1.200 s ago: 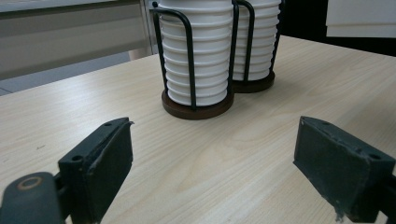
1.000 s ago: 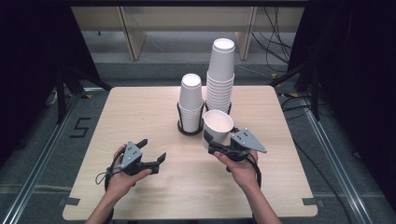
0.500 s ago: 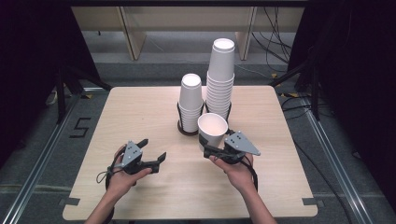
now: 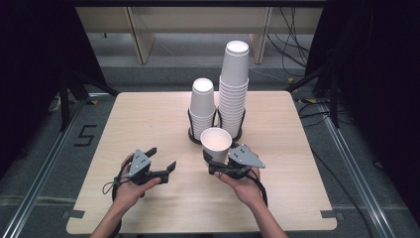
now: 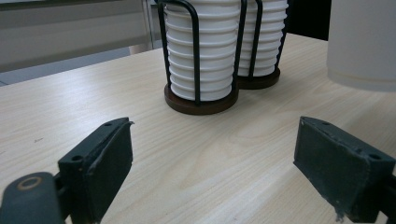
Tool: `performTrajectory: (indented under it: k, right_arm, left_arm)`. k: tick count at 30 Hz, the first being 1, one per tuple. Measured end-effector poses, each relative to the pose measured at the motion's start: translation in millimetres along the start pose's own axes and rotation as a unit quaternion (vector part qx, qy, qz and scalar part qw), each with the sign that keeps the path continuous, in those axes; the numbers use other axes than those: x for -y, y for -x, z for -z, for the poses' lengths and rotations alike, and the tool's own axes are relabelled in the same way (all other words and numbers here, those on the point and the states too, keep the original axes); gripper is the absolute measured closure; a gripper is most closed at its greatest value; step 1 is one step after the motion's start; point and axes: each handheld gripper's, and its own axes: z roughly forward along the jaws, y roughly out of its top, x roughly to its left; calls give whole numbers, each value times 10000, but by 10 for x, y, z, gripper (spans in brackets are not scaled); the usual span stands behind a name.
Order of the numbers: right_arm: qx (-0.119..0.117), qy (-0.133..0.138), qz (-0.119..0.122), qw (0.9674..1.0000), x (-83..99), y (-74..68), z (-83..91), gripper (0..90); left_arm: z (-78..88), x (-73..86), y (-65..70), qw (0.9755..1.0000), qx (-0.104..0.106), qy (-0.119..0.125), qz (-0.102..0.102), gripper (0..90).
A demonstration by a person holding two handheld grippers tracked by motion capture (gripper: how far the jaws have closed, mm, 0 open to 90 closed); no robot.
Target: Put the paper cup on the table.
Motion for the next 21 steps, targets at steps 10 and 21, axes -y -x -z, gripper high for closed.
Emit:
performTrajectory:
  k: [10, 21]
  right_arm:
    - [-108, -317, 174, 9993, 183, -42, -96, 170]
    - [-173, -619, 321, 9974, 358, -84, -176, 167]
  left_arm:
    - [-6, 10, 17, 10000, 6, -66, -21, 113]
    - [-14, 19, 28, 10000, 25, -92, -21, 113]
